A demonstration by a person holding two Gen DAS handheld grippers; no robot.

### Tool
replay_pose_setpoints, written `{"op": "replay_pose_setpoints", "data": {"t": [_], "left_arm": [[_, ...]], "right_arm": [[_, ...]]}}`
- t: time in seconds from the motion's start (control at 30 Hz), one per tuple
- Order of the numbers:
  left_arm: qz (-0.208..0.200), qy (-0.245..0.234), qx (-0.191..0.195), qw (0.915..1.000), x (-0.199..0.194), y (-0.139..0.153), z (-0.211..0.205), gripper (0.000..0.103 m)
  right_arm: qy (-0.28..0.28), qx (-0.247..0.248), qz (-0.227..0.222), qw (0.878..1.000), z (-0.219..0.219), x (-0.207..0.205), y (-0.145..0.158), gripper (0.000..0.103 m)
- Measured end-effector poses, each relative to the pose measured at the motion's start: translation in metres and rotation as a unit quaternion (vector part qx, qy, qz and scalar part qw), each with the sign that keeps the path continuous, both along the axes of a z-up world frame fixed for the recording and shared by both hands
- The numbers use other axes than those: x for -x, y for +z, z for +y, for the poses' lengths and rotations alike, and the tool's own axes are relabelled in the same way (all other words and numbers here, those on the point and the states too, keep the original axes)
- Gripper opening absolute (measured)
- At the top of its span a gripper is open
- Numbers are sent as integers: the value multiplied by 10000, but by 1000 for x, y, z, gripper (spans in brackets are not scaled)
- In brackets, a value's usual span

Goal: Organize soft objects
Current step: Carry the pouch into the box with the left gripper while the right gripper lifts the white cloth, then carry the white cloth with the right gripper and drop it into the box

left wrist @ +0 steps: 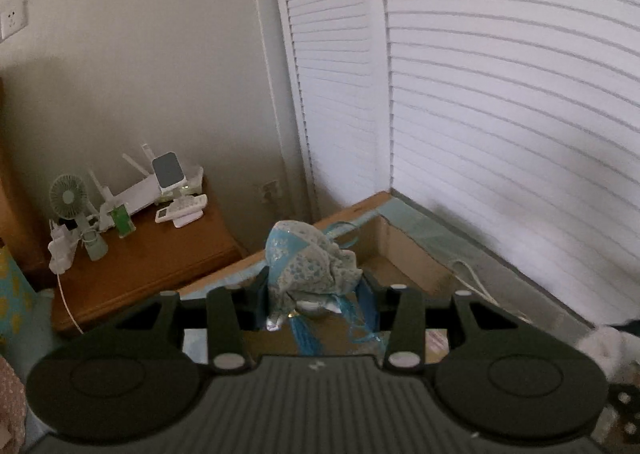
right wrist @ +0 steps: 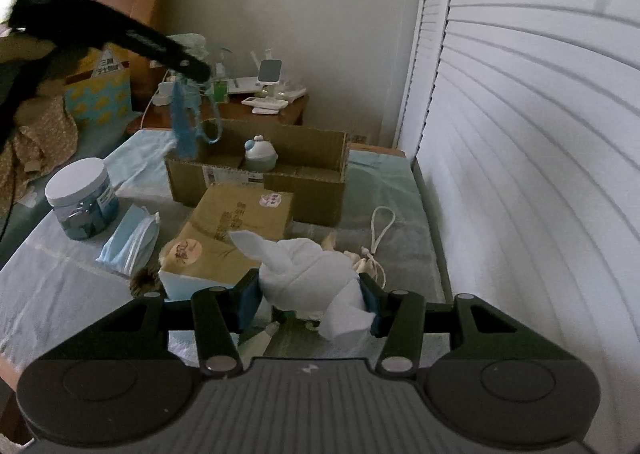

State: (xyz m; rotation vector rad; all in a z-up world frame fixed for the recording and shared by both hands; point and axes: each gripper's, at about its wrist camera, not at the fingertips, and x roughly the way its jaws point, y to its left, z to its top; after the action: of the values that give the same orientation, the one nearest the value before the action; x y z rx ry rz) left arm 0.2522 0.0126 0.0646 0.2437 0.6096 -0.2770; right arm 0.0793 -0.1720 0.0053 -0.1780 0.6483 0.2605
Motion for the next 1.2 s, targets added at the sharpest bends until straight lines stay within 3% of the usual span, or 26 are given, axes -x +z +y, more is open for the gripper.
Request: {"op": "replay_pose_setpoints", "data": {"t": [0.27,0.3,0.33,0.4,0.6,0.9,1.2], "left_arm": [[345,343,-91,9988,-42,-42,6,46],[388,364,-100,9985,-43,-46,7,56],[459,389,-114,9981,-46,-50,8,77],[472,470,-123,9977,-44,-57,11,94],[397,540,-70,9977,-20,-54,21,95],[224,596,291,9975,70,-46,41,101],[223,877,627,9939,131,-62,45,101]], "right_arm": [[-68,10,43,10000,-3,-12,0,56],[-82,20,48,10000,-2,-13,-1,56],[-85,23,53,9999,-2,-14,-1,56],[-89,8,73,9999,-2,-16,-2,56],[-78,28,85,9999,1,-18,-2,56],[73,49,40,10000,15,-25,2,56],[269,-56,-24,9996,36,-55,11,56]]}}
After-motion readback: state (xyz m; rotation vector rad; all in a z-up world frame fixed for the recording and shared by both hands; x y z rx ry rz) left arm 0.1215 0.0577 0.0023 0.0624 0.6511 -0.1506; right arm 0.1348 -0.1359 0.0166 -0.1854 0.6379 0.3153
